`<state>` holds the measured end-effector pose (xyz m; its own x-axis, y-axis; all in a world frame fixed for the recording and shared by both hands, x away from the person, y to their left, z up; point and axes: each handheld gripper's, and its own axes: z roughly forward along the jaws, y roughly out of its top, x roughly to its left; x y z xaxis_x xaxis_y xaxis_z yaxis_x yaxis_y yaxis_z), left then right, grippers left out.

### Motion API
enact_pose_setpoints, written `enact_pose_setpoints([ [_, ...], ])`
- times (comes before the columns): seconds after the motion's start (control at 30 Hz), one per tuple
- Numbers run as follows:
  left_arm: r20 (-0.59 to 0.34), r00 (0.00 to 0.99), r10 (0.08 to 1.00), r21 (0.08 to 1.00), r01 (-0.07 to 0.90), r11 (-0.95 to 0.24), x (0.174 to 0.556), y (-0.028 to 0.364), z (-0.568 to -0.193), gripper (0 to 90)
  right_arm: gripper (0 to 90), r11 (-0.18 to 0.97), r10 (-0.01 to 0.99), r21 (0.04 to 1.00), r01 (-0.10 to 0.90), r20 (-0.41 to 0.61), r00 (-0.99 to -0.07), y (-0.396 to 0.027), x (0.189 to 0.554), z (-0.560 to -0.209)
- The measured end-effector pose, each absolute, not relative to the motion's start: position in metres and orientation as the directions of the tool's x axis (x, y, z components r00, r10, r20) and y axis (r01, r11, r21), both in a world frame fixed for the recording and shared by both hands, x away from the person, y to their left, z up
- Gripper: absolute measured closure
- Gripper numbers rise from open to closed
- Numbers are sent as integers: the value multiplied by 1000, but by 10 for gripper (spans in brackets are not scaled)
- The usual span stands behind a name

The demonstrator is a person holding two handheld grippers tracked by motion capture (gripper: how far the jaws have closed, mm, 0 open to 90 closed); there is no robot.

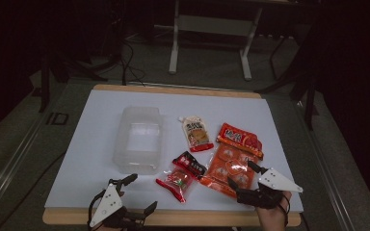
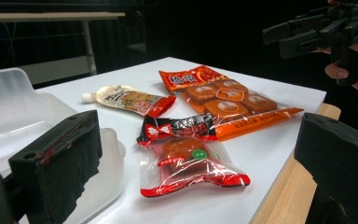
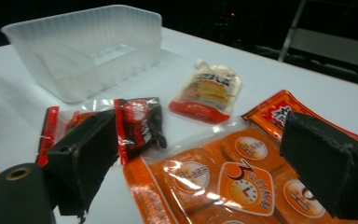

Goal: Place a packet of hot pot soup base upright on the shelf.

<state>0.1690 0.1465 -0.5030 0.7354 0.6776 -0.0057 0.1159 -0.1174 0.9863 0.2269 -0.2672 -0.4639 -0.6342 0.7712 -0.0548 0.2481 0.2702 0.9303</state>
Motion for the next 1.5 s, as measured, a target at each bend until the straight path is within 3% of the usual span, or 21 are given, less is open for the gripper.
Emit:
enact_pose_setpoints([
  [0.5, 4, 749, 662, 987, 103, -122, 168, 145, -503, 12, 117, 375, 721, 916, 145, -190, -667, -249, 218, -469],
  [1.0, 6, 750, 662, 987, 104, -126, 168, 145, -503, 12, 130, 367, 697, 915, 164, -154, -700, -249, 222, -470],
  [1.17, 7, 748, 664, 987, 103, -127, 168, 144, -503, 12, 120, 323, 697, 927, 188, -99, -711, -254, 224, -461],
  [1.5, 8, 745, 667, 987, 101, -124, 169, 145, -503, 12, 110, 316, 727, 943, 103, -171, -665, -266, 225, -432],
])
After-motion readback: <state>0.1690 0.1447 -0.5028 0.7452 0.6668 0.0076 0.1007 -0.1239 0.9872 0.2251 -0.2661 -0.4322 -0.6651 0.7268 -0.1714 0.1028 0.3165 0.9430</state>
